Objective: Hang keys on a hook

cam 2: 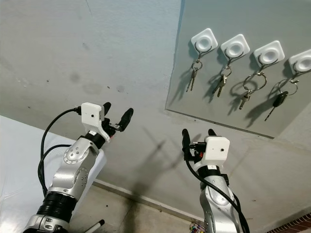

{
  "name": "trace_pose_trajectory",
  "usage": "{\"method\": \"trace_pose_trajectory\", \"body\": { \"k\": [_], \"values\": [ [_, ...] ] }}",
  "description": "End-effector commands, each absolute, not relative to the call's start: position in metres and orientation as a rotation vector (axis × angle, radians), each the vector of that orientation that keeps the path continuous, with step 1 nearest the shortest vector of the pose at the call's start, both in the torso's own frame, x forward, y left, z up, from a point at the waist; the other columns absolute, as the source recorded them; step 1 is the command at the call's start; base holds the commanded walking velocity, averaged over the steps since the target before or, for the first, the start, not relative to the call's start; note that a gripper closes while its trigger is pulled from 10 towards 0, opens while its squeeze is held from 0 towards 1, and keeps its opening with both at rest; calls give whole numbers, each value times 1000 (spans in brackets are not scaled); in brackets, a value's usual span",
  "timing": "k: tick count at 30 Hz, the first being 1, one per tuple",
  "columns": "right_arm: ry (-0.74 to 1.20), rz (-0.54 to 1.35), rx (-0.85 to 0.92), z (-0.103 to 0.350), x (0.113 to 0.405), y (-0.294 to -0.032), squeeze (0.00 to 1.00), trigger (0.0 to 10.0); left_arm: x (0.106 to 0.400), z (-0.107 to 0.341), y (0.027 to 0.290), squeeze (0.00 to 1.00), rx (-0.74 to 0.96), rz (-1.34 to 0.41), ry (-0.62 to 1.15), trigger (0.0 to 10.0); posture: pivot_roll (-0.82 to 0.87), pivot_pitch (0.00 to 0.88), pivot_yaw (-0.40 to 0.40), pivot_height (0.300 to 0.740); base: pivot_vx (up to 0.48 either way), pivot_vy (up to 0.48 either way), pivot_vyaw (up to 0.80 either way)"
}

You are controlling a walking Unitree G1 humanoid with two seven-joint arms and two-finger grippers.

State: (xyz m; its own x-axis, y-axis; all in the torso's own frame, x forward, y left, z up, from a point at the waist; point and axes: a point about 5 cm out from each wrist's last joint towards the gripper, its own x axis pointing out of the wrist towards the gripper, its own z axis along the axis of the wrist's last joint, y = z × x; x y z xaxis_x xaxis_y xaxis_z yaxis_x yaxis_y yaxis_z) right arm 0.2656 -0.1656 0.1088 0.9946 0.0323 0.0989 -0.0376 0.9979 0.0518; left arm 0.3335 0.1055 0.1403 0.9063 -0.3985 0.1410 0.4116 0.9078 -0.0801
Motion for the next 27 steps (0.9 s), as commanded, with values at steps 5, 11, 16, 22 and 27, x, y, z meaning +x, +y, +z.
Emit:
{"method": "trace_pose_trajectory", "body": {
  "k": [5,11,16,22,27],
  "values": [
    [-86,33,45,107,264,-166,0,10000,335,144,105,0,-119,-417,-137,10000,-76,0,-19,740,0,-288,-749],
    [-80,21,53,106,262,-166,0,10000,336,144,107,0,-139,-411,-133,10000,-78,0,-17,740,0,0,-749],
    [-74,13,50,103,260,-167,0,10000,334,140,110,0,-125,-408,-124,10000,-78,0,-18,740,0,0,-750],
    [-74,2,49,103,259,-168,0,10000,334,140,111,0,-124,-404,-122,10000,-78,0,-15,740,0,0,-749],
    [-83,-5,54,104,259,-167,0,10000,332,139,111,0,-128,-397,-114,10000,-74,0,-13,740,0,0,-414]
  ]
}}
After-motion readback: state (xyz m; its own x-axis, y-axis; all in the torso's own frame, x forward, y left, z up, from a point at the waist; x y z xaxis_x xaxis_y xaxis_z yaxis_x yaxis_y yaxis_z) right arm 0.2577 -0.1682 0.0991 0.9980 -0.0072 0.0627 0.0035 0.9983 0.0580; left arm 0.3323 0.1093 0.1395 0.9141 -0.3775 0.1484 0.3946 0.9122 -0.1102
